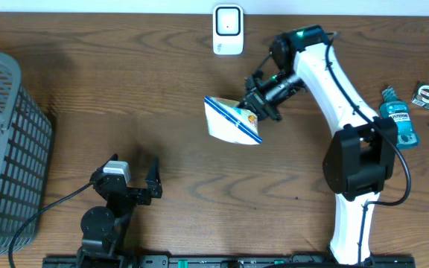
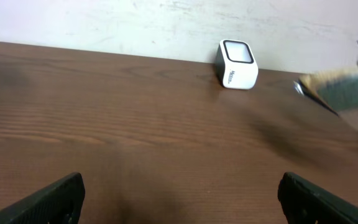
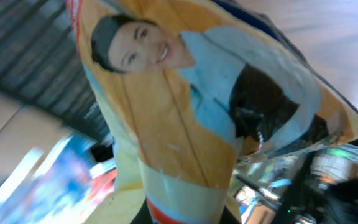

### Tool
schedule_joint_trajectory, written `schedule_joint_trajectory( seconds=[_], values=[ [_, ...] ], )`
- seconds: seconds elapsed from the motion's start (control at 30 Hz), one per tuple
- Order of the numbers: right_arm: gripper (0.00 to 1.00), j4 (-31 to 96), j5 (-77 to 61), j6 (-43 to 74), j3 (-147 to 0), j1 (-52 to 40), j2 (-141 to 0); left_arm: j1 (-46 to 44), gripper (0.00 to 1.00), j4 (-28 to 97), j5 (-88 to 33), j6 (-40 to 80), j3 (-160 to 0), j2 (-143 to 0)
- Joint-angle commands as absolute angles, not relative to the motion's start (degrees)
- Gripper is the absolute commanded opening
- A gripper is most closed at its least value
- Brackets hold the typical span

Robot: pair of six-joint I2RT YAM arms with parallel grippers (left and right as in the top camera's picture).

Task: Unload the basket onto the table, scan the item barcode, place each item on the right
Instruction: 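Lift the wipes pack and carry it toward the scanner, then hold the wipes pack in front of the white scanner window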

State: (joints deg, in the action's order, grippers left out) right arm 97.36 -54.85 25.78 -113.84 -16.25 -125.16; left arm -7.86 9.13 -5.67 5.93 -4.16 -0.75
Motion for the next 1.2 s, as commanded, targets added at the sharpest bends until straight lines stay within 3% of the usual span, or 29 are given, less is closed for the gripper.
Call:
schedule_joint_trajectory(
  seconds=[0.0,0.13,0.3,0.73,1.17],
  values=[
    [0.01,97.5,-32.8,39.5,-113.9,-13.6,-123.3,-7.6,0.98,10.5,-6.0,5.4,-3.2,-0.6],
    [0.01,97.1,-17.4,57.7,-113.9,-12.5,-123.3,-7.6,0.98,10.5,-6.0,5.4,-3.2,-0.6],
    [0.01,87.8,-10.1,66.2,-113.9,-12.3,-123.3,-7.6,0.98,10.5,-6.0,5.4,-3.2,-0.6],
    [0.01,57.9,4.6,66.3,-113.9,-15.9,-123.3,-7.6,0.98,10.5,-6.0,5.4,-3.2,-0.6],
    [0.02,24.1,14.1,59.0,-113.9,-19.2,-126.1,-7.6,0.98,10.5,-6.0,5.4,-3.2,-0.6]
  ],
)
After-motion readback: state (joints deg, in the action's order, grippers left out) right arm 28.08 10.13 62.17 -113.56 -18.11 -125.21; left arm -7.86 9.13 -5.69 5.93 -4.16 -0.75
